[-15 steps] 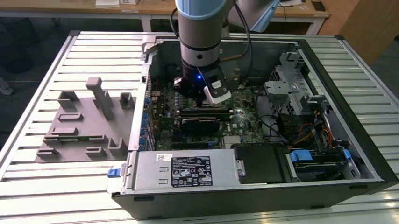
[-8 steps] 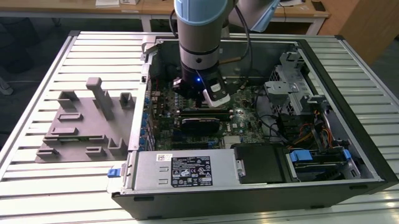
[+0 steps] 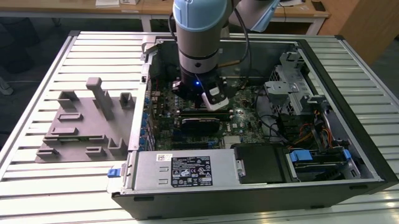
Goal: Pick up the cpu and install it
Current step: 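Install the second cpu locking lever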
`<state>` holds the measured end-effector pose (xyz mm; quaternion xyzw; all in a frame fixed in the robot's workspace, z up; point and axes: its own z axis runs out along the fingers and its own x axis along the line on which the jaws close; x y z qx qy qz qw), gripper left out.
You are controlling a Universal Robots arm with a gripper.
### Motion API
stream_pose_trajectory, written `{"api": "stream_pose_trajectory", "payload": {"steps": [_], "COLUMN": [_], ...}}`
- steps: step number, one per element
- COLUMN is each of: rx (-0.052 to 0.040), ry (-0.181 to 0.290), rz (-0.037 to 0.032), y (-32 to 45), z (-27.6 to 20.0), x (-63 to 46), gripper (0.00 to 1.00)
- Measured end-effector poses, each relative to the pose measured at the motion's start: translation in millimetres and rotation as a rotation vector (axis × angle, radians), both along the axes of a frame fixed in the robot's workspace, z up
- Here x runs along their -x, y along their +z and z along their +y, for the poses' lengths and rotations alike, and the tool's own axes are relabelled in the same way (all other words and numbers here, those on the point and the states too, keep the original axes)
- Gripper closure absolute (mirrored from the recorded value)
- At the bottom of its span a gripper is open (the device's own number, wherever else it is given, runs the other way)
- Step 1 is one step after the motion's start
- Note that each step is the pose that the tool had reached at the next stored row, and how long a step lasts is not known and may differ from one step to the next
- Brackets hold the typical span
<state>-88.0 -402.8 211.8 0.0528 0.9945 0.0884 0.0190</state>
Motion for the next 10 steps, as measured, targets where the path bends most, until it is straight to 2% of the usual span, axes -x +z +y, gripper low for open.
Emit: {"api": "stream_pose_trajectory", "payload": {"steps": [5, 10], "rx": [-0.0068, -0.0184], "ry": [0.000, 0.000], "rz": [-0.0001, 0.0000], "y": [-2.4, -5.4], "z": [-1.1, -1.7], "x": [3.3, 5.2], "gripper": [0.89, 0.89]}}
